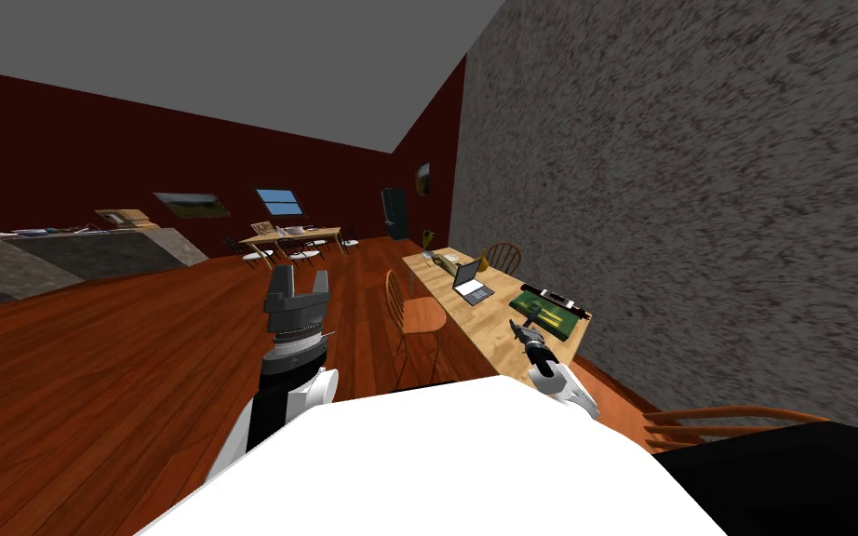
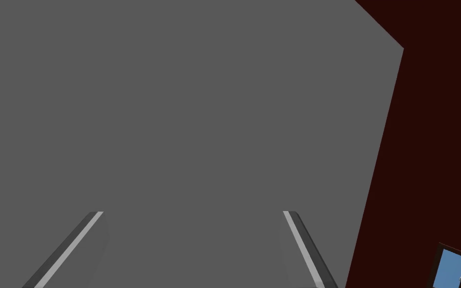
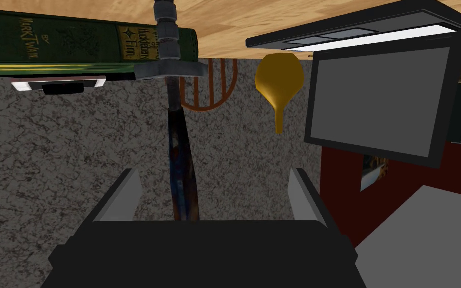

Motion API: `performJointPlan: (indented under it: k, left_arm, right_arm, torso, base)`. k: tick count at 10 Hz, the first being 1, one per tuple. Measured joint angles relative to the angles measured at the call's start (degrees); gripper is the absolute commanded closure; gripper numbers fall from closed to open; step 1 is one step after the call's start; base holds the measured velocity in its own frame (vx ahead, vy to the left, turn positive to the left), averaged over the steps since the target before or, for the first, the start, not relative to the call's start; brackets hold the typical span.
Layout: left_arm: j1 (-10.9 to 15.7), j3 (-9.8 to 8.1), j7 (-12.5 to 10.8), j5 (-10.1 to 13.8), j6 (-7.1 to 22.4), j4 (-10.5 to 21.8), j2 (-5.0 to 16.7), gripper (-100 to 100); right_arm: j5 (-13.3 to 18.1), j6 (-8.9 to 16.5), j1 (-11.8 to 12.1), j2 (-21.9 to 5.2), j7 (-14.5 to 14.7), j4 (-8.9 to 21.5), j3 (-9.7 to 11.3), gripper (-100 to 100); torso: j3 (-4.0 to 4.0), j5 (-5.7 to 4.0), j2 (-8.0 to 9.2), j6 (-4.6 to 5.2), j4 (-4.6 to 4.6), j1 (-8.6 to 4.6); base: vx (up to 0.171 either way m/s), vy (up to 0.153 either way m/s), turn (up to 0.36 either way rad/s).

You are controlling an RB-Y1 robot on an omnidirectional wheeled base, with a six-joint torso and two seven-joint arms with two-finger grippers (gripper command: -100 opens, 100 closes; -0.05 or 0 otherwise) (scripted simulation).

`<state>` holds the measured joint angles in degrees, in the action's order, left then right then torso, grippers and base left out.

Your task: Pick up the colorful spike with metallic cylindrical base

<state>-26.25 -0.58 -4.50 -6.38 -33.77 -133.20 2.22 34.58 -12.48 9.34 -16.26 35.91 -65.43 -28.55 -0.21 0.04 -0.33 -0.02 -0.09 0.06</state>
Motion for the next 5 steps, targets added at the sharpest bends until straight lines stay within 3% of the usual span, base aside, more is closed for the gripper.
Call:
performJointPlan:
  k: [5]
  left_arm:
    - [0.0, 0.0, 0.0, 0.0, 0.0, 0.0, 0.0, 0]
  right_arm:
    - [-5.2, -5.4, -2.7, -5.5, 1.7, 7.8, 3.3, -100]
  torso:
    - [0.08, -0.03, 0.14, 0.02, 0.03, -0.14]
  base:
    - [0.05, 0.048, -0.091]
